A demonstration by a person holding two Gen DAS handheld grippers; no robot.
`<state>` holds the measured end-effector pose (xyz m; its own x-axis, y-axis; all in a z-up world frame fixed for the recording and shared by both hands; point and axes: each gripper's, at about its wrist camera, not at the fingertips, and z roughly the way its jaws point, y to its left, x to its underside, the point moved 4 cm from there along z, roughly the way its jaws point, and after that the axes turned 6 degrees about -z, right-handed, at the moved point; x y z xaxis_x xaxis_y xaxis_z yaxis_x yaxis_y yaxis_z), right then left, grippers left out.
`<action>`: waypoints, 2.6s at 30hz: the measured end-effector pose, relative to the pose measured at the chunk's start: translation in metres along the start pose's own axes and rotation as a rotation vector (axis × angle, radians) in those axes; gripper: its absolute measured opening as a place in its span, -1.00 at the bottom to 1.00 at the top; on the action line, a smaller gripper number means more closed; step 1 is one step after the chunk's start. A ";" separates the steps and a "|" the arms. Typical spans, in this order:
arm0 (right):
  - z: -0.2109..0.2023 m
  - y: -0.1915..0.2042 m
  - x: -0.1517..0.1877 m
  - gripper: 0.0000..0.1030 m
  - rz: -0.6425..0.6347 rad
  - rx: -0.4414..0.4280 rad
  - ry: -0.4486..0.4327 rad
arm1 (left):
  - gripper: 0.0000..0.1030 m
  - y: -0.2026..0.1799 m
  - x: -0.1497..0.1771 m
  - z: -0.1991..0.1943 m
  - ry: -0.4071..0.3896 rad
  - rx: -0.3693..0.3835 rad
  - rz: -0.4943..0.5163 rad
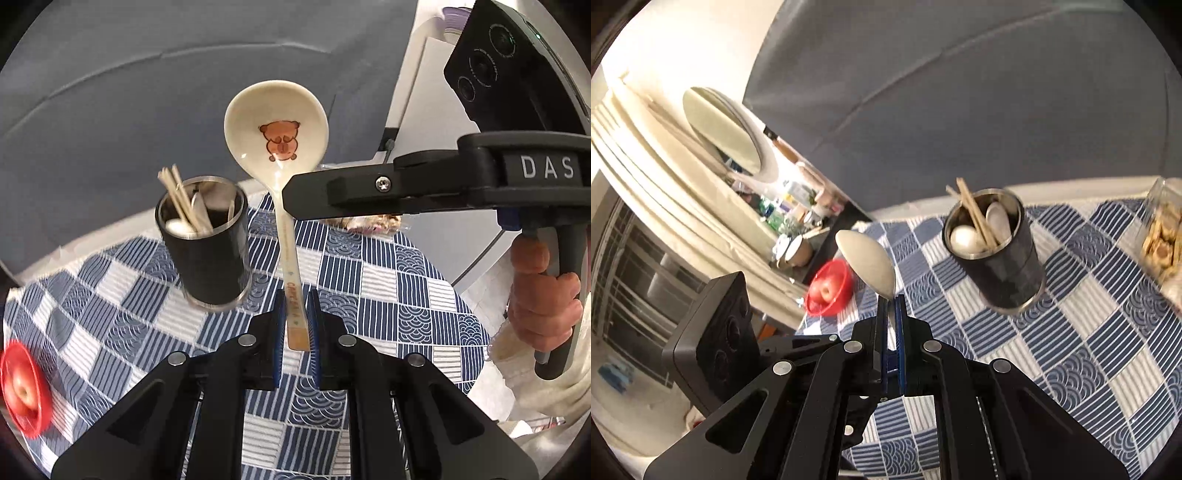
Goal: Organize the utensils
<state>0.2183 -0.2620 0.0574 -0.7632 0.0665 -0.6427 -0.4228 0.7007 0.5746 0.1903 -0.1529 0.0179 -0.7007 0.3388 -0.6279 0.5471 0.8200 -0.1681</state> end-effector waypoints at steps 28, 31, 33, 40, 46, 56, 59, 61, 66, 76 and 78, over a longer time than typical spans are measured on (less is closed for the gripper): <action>0.041 -0.029 -0.097 -0.92 -0.009 0.130 -0.131 | -0.76 0.062 -0.096 0.043 -0.023 0.163 0.197; 0.050 -0.038 -0.100 -0.92 0.004 0.137 -0.125 | -0.76 0.070 -0.099 0.053 -0.009 0.179 0.204; 0.055 -0.043 -0.101 -0.92 0.006 0.143 -0.119 | -0.75 0.073 -0.099 0.059 -0.003 0.183 0.212; 0.077 -0.061 -0.091 -0.92 0.019 0.160 -0.087 | -0.73 0.079 -0.092 0.083 0.054 0.179 0.262; 0.087 -0.075 -0.076 -0.92 0.029 0.181 -0.047 | -0.21 0.082 -0.082 0.098 0.089 0.177 0.251; 0.055 -0.069 -0.044 0.43 -0.108 0.381 -0.024 | 0.88 0.115 -0.056 0.051 -0.027 0.059 0.075; 0.042 -0.058 -0.033 0.66 -0.151 0.421 -0.034 | 0.88 0.120 -0.043 0.035 -0.044 -0.034 0.032; 0.035 -0.051 -0.023 0.67 -0.167 0.422 -0.031 | 0.88 0.126 -0.034 0.026 -0.042 -0.073 0.004; 0.016 -0.042 0.007 0.68 -0.153 0.464 -0.051 | 0.88 0.116 -0.008 -0.002 -0.103 -0.239 -0.049; -0.012 -0.011 0.088 0.73 -0.147 0.478 0.004 | 0.88 0.081 0.066 -0.037 -0.099 -0.243 -0.266; -0.019 -0.005 0.107 0.73 -0.134 0.482 0.010 | 0.88 0.074 0.082 -0.041 -0.072 -0.253 -0.287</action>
<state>0.1296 -0.2723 -0.0043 -0.7236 -0.0517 -0.6883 -0.2456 0.9512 0.1867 0.1543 -0.0459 -0.0154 -0.7700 0.0527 -0.6358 0.1963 0.9678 -0.1575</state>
